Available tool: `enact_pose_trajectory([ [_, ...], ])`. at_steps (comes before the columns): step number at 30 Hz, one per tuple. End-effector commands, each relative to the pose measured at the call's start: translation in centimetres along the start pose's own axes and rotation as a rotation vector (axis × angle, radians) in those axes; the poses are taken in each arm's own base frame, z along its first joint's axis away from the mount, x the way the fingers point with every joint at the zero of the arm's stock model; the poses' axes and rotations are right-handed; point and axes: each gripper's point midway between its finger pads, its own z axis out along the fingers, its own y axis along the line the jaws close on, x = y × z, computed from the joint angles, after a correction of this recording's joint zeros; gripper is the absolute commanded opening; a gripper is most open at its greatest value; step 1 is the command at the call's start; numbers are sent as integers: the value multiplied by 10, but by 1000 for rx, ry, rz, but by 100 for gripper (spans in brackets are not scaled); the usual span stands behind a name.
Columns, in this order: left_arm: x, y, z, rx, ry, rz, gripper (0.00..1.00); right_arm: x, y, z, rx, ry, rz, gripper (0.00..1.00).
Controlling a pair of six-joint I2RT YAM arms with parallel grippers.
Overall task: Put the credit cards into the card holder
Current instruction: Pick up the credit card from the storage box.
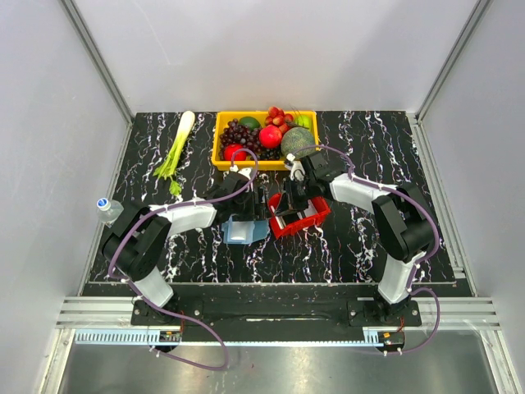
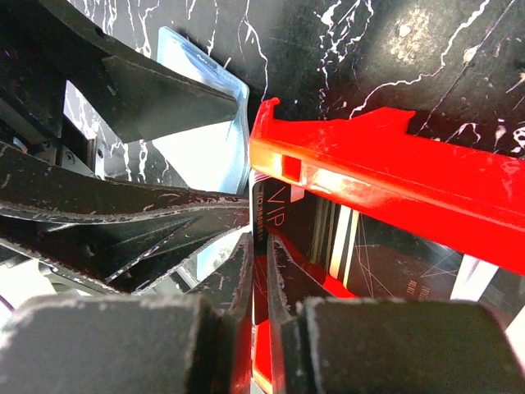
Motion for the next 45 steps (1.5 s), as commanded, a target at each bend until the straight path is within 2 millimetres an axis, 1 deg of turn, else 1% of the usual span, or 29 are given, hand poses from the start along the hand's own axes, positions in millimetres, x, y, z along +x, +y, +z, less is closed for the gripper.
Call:
enact_pose_trajectory([
  [1,-15,-9,5,23,-46,-2,76,-3,38,-9,-159,0,-13,6],
  [4,-14,-9,5,25,-43,-1,76,-4,38,-10,-164,-2,-11,11],
  [5,-14,-10,5,26,-42,-1,76,-4,37,-10,-163,-3,-7,15],
  [9,-14,-10,5,26,-42,3,76,-3,39,-10,-174,-1,-9,17],
  [12,-14,-9,5,27,-43,0,76,-4,37,-8,-169,0,-2,15],
  [16,-14,-10,4,29,-42,-1,76,-2,34,-7,-167,8,9,8],
  [20,-14,-10,4,30,-41,0,77,-3,30,-6,-152,0,13,3],
  [23,-14,-10,5,28,-39,1,76,-8,24,-12,-135,-26,26,0],
  [28,-14,-10,5,29,-38,3,76,-17,15,-23,-86,-74,25,0],
  [30,-13,-9,5,28,-37,2,76,-20,12,-27,-52,-92,19,13],
  [32,-14,-9,5,28,-39,1,76,-22,12,-29,-38,-109,12,29],
  [33,-14,-10,5,30,-41,2,76,-23,13,-30,-39,-112,4,34],
  [39,-15,-10,5,31,-42,0,76,-27,6,-18,-31,-92,26,41],
  [45,-14,-10,5,30,-39,0,76,-35,-2,-8,-8,-93,28,43],
])
